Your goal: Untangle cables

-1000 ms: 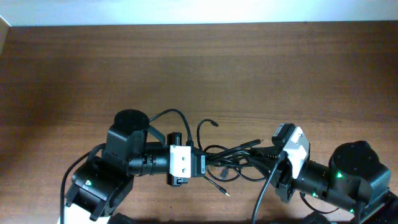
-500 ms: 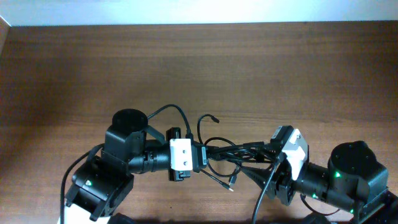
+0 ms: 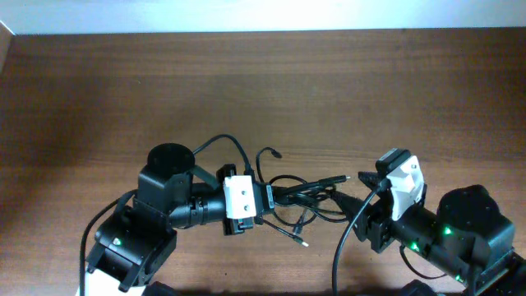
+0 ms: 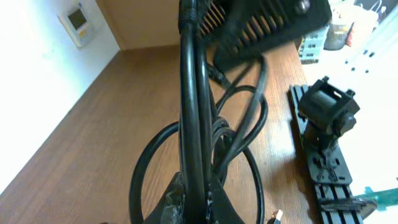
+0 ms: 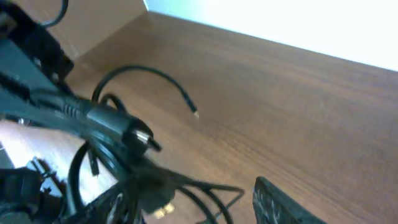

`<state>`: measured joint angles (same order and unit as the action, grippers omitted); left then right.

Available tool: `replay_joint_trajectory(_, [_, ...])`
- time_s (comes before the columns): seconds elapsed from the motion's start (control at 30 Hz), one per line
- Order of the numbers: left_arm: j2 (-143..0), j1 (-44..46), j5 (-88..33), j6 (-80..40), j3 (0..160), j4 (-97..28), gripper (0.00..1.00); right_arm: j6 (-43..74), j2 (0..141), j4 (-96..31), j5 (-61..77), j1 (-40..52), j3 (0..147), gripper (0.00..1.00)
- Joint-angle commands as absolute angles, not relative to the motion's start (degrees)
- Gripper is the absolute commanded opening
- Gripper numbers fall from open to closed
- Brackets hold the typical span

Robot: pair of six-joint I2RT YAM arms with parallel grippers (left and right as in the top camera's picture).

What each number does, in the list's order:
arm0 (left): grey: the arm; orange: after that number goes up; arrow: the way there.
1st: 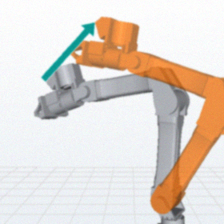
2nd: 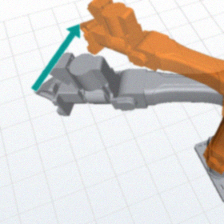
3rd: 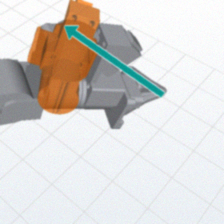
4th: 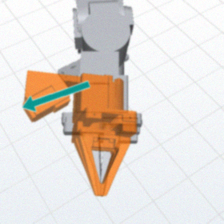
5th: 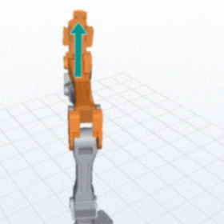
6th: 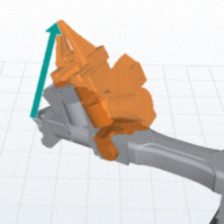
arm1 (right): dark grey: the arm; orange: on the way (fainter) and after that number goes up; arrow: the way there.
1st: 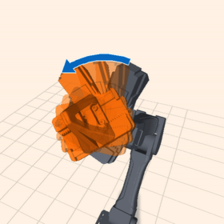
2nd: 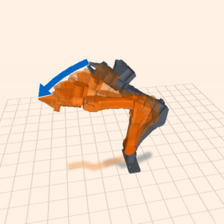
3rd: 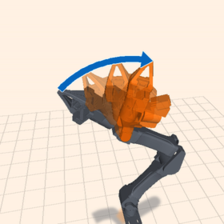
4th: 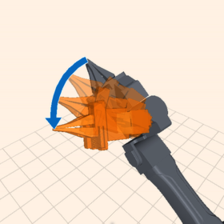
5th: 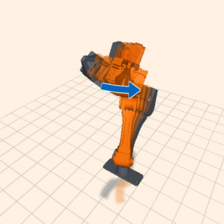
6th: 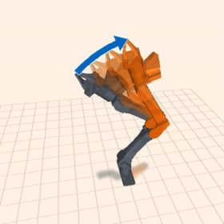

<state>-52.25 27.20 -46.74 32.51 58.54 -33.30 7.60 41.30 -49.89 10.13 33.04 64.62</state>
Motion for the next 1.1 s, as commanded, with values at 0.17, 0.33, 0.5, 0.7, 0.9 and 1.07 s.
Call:
replay_joint_trajectory(0.17, [-52.1, 27.2, -53.1, 26.8, 59.2, -31.2, 0.00, 8.0, 41.0, -50.1, 12.8, 33.0, 65.3, 0.58])
replay_joint_trajectory(0.33, [-52.2, 27.2, -59.4, 26.9, 59.2, -30.7, 0.00, 8.0, 41.0, -48.4, 12.8, 33.0, 65.3, 0.58])
replay_joint_trajectory(0.5, [-53.5, 27.2, -58.4, 26.8, 59.2, -30.9, 0.00, 8.0, 41.0, -48.4, 13.1, 33.0, 65.3, 0.37])
replay_joint_trajectory(0.7, [-54.0, 27.2, -64.2, 26.8, 59.2, -29.0, 0.00, 7.5, 41.0, -48.6, 14.0, 33.0, 65.3, 0.04])
replay_joint_trajectory(0.9, [-54.0, 27.2, -67.0, 26.8, 59.2, -26.0, 0.00, 5.0, 41.0, -45.0, 24.8, 33.0, 65.3, 0.11])
replay_joint_trajectory(1.07, [-54.0, 27.2, -69.7, 26.8, 59.2, -22.7, 0.00, 4.7, 41.0, -43.5, 29.4, 33.0, 65.3, 0.04])
